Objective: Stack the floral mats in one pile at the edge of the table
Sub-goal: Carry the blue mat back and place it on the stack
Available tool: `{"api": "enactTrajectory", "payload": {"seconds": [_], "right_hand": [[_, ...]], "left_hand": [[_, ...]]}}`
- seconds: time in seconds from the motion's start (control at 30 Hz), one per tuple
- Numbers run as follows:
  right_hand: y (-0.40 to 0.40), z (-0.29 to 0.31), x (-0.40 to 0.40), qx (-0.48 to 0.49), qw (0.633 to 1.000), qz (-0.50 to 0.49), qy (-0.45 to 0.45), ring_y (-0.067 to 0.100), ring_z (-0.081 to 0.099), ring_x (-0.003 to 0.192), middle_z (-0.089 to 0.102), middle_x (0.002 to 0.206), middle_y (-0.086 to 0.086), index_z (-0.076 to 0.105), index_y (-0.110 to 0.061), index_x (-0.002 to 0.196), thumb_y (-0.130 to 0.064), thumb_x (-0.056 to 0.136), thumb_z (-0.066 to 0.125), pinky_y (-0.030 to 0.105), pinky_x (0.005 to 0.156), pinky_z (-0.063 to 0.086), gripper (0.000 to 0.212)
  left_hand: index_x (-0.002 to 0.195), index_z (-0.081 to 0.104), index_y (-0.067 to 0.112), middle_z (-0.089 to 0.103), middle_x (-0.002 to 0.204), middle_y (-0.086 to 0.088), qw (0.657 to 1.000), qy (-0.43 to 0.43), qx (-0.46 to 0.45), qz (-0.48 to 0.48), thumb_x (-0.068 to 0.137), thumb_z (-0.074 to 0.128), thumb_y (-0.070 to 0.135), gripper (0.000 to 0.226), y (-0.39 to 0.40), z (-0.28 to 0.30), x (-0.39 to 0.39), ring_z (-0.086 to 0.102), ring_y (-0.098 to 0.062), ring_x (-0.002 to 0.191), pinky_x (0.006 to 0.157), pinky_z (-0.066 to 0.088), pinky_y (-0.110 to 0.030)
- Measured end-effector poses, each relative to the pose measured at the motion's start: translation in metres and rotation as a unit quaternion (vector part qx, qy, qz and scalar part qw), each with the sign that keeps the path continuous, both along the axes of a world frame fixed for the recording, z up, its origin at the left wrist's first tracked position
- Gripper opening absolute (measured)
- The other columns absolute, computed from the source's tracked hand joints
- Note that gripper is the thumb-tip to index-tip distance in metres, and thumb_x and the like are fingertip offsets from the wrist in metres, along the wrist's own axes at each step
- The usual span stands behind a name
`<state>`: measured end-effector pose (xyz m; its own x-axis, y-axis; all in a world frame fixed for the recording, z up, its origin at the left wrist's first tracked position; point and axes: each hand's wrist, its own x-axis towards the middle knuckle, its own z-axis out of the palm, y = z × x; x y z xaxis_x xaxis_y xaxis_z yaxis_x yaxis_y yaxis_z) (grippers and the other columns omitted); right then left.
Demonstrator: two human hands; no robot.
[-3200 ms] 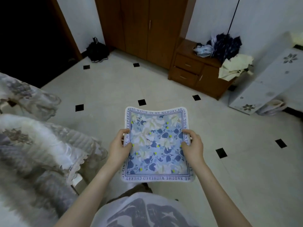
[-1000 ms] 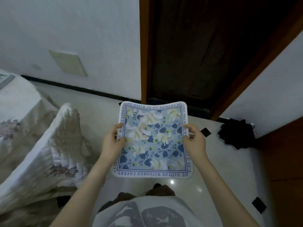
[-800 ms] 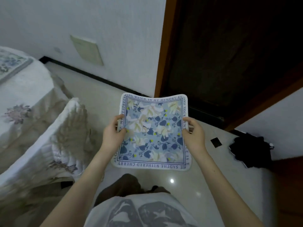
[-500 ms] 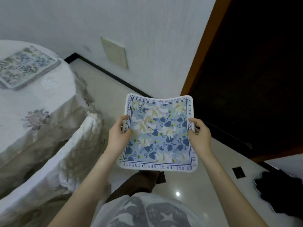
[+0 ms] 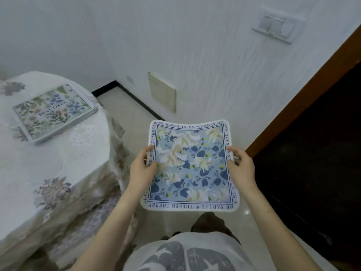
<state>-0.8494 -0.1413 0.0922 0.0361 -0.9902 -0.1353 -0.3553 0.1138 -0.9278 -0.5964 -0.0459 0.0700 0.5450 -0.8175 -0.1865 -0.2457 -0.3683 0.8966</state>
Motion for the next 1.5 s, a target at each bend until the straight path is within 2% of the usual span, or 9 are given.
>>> {"api": "enactTrajectory", "payload": {"seconds": [0.23, 0.5, 0.57, 0.8, 0.97, 1.13, 1.23, 1.37, 1.5], "right_hand": [[-0.113, -0.013, 0.068, 0.012, 0.997, 0.077, 0.015, 0.002, 0.060, 0.075, 0.059, 0.089, -0.010, 0.059, -0.030, 0.106, 0.002, 0.088, 0.049, 0.008, 0.044, 0.046, 0.037], [-0.271, -0.009, 0.162, 0.013, 0.981, 0.189, 0.028, 0.006, 0.062, 0.074, 0.062, 0.093, -0.001, 0.060, -0.027, 0.111, 0.005, 0.088, 0.048, 0.021, 0.052, 0.056, 0.041], [-0.305, -0.003, 0.188, 0.004, 0.977, 0.213, 0.024, 0.005, 0.062, 0.074, 0.063, 0.091, -0.001, 0.060, -0.028, 0.107, 0.005, 0.087, 0.049, 0.016, 0.050, 0.054, 0.040], [-0.376, -0.008, 0.293, 0.013, 0.947, 0.320, 0.022, 0.001, 0.062, 0.075, 0.057, 0.089, -0.015, 0.059, -0.031, 0.106, 0.003, 0.087, 0.052, 0.010, 0.043, 0.048, 0.039], [-0.399, -0.024, 0.379, 0.028, 0.920, 0.390, 0.014, -0.004, 0.061, 0.077, 0.058, 0.096, -0.010, 0.060, -0.024, 0.113, 0.005, 0.088, 0.051, 0.009, 0.048, 0.050, 0.038], [-0.413, -0.027, 0.472, 0.032, 0.891, 0.453, 0.016, 0.017, 0.066, 0.090, 0.062, 0.109, 0.004, 0.058, -0.024, 0.117, 0.000, 0.090, 0.051, 0.041, 0.068, 0.061, 0.036], [-0.417, -0.020, 0.530, 0.020, 0.876, 0.481, 0.020, 0.021, 0.066, 0.089, 0.063, 0.110, 0.006, 0.059, -0.024, 0.116, 0.002, 0.090, 0.049, 0.049, 0.071, 0.060, 0.038], [-0.419, -0.007, 0.603, 0.023, 0.853, 0.521, 0.000, 0.009, 0.065, 0.081, 0.061, 0.102, -0.002, 0.059, -0.027, 0.112, -0.001, 0.091, 0.048, 0.022, 0.051, 0.057, 0.035], [-0.417, 0.002, 0.663, 0.023, 0.834, 0.551, -0.006, 0.001, 0.065, 0.068, 0.059, 0.094, -0.008, 0.059, -0.027, 0.109, -0.001, 0.091, 0.047, 0.012, 0.044, 0.050, 0.034]], "left_hand": [[0.124, 0.049, 0.037, 0.062, 0.099, 0.022, 0.997, 0.024, 0.003, 0.078, 0.085, 0.054, 0.010, 0.048, -0.073, -0.015, 0.045, 0.062, 0.008, 0.077, 0.057, 0.046, -0.011], [0.128, 0.049, 0.030, 0.061, 0.118, 0.002, 0.979, 0.033, -0.006, 0.202, 0.087, 0.053, 0.009, 0.046, -0.182, -0.014, 0.099, 0.063, -0.008, 0.089, 0.065, 0.051, -0.024], [0.127, 0.048, 0.030, 0.060, 0.118, 0.003, 0.972, 0.029, -0.015, 0.233, 0.087, 0.053, 0.009, 0.046, -0.205, -0.008, 0.113, 0.062, -0.009, 0.090, 0.068, 0.053, -0.027], [0.126, 0.049, 0.033, 0.059, 0.103, 0.013, 0.937, 0.017, -0.010, 0.349, 0.086, 0.053, 0.007, 0.048, -0.243, -0.004, 0.169, 0.059, 0.006, 0.064, 0.063, 0.055, -0.030], [0.128, 0.050, 0.029, 0.055, 0.113, 0.009, 0.906, 0.001, 0.003, 0.422, 0.086, 0.053, 0.006, 0.048, -0.247, -0.014, 0.223, 0.058, -0.004, 0.087, 0.067, 0.048, -0.025], [0.126, 0.051, 0.030, 0.060, 0.108, 0.006, 0.878, 0.012, -0.014, 0.479, 0.087, 0.054, 0.006, 0.046, -0.251, -0.024, 0.287, 0.051, 0.003, 0.064, 0.062, 0.053, -0.033], [0.127, 0.050, 0.029, 0.057, 0.123, 0.005, 0.864, -0.002, -0.010, 0.503, 0.088, 0.055, 0.007, 0.045, -0.251, -0.024, 0.329, 0.049, 0.004, 0.069, 0.056, 0.045, -0.016], [0.128, 0.050, 0.030, 0.051, 0.138, 0.001, 0.844, -0.011, -0.009, 0.537, 0.088, 0.055, 0.010, 0.044, -0.246, -0.015, 0.379, 0.051, 0.010, 0.074, 0.060, 0.048, -0.018], [0.128, 0.049, 0.030, 0.053, 0.135, 0.002, 0.815, -0.021, -0.017, 0.578, 0.087, 0.057, 0.011, 0.046, -0.241, -0.007, 0.412, 0.054, -0.012, 0.112, 0.074, 0.050, -0.027]]}}
